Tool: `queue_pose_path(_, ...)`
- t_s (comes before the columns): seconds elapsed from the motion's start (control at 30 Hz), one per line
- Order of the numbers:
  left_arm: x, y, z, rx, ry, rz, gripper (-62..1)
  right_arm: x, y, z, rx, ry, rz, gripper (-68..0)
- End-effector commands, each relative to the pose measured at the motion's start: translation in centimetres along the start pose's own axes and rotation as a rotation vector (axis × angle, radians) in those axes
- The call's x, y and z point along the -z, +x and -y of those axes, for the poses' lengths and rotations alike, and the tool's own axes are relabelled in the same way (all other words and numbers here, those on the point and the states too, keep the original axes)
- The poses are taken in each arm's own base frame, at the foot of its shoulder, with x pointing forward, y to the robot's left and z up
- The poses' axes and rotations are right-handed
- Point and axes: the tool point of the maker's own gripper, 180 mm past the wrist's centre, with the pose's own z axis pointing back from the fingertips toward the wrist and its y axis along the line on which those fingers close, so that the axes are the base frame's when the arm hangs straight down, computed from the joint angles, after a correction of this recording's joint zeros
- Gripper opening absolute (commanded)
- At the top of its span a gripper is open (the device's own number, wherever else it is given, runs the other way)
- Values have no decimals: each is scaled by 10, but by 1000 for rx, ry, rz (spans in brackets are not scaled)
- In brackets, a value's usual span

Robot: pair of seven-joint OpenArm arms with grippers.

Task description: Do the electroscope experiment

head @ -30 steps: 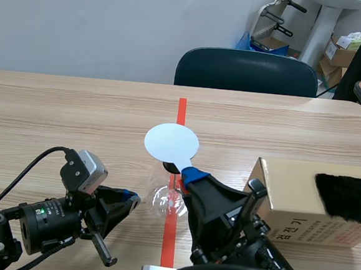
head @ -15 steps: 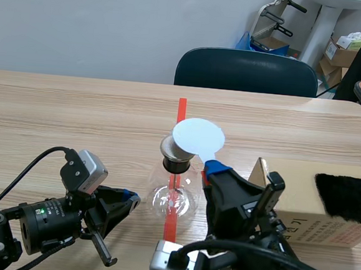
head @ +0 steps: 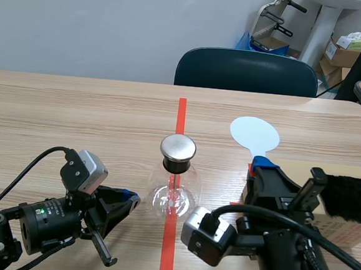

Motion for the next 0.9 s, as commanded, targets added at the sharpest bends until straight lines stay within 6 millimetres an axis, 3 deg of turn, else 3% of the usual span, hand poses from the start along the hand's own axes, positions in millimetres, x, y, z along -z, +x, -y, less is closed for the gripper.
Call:
queue_pose_path(0.0, 3, 12, 3, -12, -7, 46, -569, 5, -5, 10, -3, -38, -20, -662)
queue_pose_path(0.4, 3, 12, 3, -12, -7, 46, -569, 5, -13, 10, -2, -38, -66, -662)
queue_pose_path(0.87, 3, 12, 3, -12, -7, 46, -568, 0, 40, 9, -8, -37, 235, -662)
